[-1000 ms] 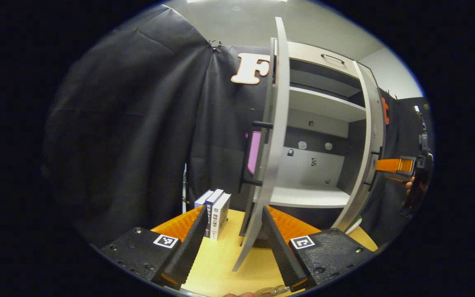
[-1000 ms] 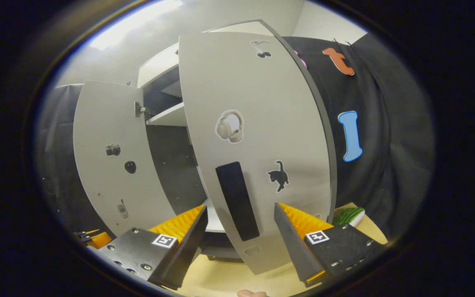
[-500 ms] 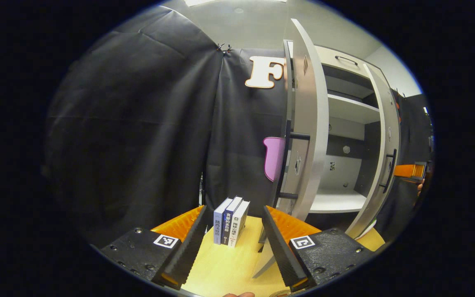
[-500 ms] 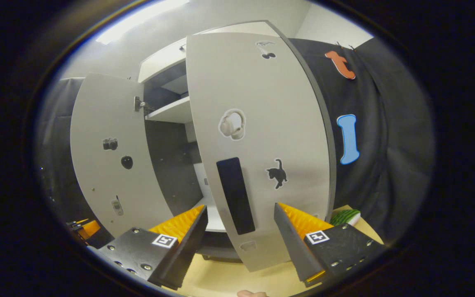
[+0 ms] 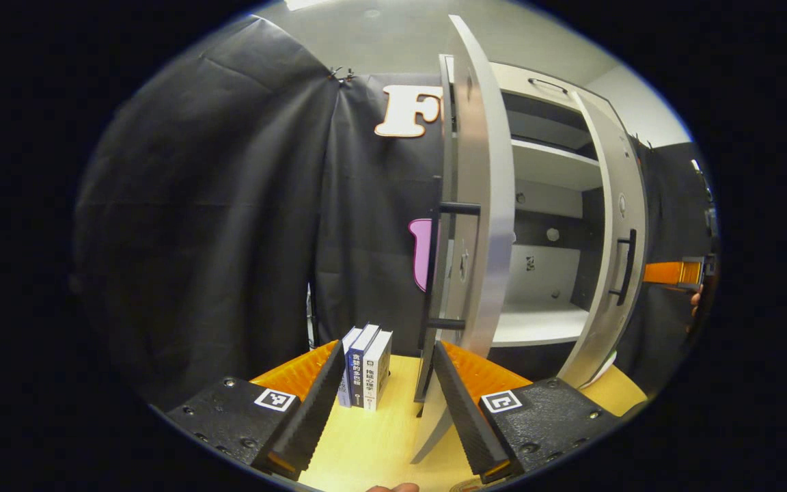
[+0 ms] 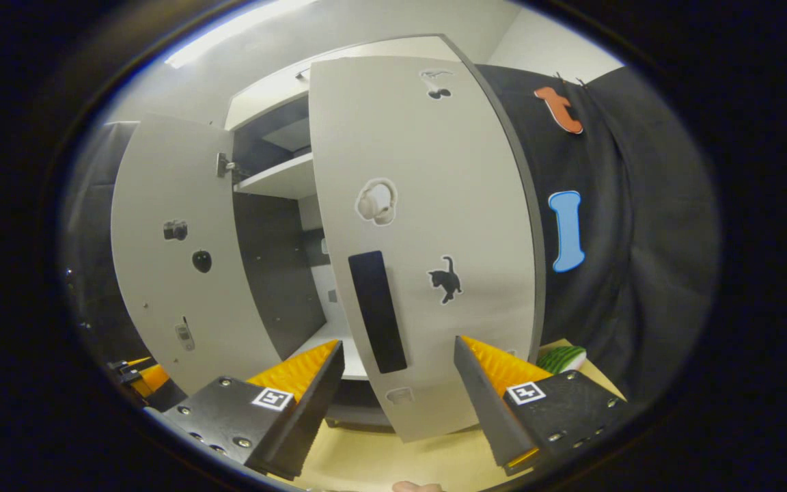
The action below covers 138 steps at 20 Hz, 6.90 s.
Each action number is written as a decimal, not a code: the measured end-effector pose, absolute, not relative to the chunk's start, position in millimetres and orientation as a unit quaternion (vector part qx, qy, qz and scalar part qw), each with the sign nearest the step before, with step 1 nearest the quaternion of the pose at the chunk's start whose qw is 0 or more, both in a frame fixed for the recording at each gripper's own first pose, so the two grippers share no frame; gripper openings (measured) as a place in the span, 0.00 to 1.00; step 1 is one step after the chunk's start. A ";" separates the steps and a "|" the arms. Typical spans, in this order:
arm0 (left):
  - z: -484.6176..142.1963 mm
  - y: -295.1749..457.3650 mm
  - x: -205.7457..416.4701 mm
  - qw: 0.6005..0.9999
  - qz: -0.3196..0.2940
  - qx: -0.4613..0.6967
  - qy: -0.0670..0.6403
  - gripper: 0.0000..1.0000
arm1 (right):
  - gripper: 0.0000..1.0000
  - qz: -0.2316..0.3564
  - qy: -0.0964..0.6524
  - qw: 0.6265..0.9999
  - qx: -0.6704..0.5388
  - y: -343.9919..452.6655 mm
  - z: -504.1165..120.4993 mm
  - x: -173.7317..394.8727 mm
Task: Grasp the bottle in the cabinet with the left hand and place it on the coaster, then close the right door with the right hand and the left door with the left hand.
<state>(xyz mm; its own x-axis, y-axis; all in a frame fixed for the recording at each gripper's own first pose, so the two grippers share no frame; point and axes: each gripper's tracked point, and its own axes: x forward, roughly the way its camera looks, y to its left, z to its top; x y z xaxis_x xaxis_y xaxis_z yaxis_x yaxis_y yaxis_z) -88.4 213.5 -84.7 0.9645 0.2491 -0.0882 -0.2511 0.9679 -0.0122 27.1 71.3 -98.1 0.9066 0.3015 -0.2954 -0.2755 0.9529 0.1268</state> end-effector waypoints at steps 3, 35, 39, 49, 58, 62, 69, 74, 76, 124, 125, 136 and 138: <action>-86.1 215.3 -86.6 0.991 0.121 0.020 0.048 0.78 | 0.98 0.146 0.156 0.976 0.041 69.5 -98.3 27.7; -102.6 197.4 -82.9 0.993 0.084 -0.048 0.060 0.82 | 0.98 0.145 0.149 0.977 0.046 45.9 -93.5 23.5; -104.5 192.4 -81.2 0.993 0.073 -0.066 0.060 0.82 | 0.98 0.146 0.150 0.977 0.048 43.1 -92.4 23.6; -104.4 187.6 -78.2 0.994 0.060 -0.063 0.062 0.81 | 0.98 0.151 0.153 0.975 0.054 42.8 -92.5 23.7; -104.0 169.0 -74.5 0.995 0.035 -0.066 0.063 0.80 | 0.98 0.149 0.154 0.976 0.047 42.6 -94.1 22.4; -103.5 164.5 -73.6 0.996 0.024 -0.064 0.064 0.81 | 0.98 0.149 0.155 0.976 0.044 43.1 -95.2 22.5; -104.3 159.6 -71.9 0.995 0.020 -0.074 0.063 0.81 | 0.98 0.150 0.156 0.975 0.046 43.1 -95.2 23.5; -104.4 148.3 -67.9 0.995 0.008 -0.079 0.063 0.81 | 0.98 0.149 0.157 0.975 0.043 42.9 -95.1 23.1; -104.1 143.1 -66.1 0.995 0.002 -0.082 0.063 0.81 | 0.98 0.148 0.157 0.976 0.041 43.1 -94.8 23.5; -45.5 37.2 -11.6 0.995 -0.055 -0.080 0.021 0.81 | 0.98 0.075 0.134 0.988 0.008 9.9 -73.2 26.9; -35.6 37.8 -11.9 0.996 -0.051 -0.076 0.012 0.81 | 0.98 0.074 0.132 0.988 0.006 9.4 -71.5 26.6; -0.3 29.7 -15.2 0.999 -0.025 -0.026 -0.015 0.82 | 0.98 0.066 0.101 0.993 0.003 7.7 -51.2 20.4; 3.3 28.7 -14.0 0.999 -0.023 -0.022 -0.020 0.86 | 0.98 0.063 0.095 0.993 0.003 6.0 -46.6 18.7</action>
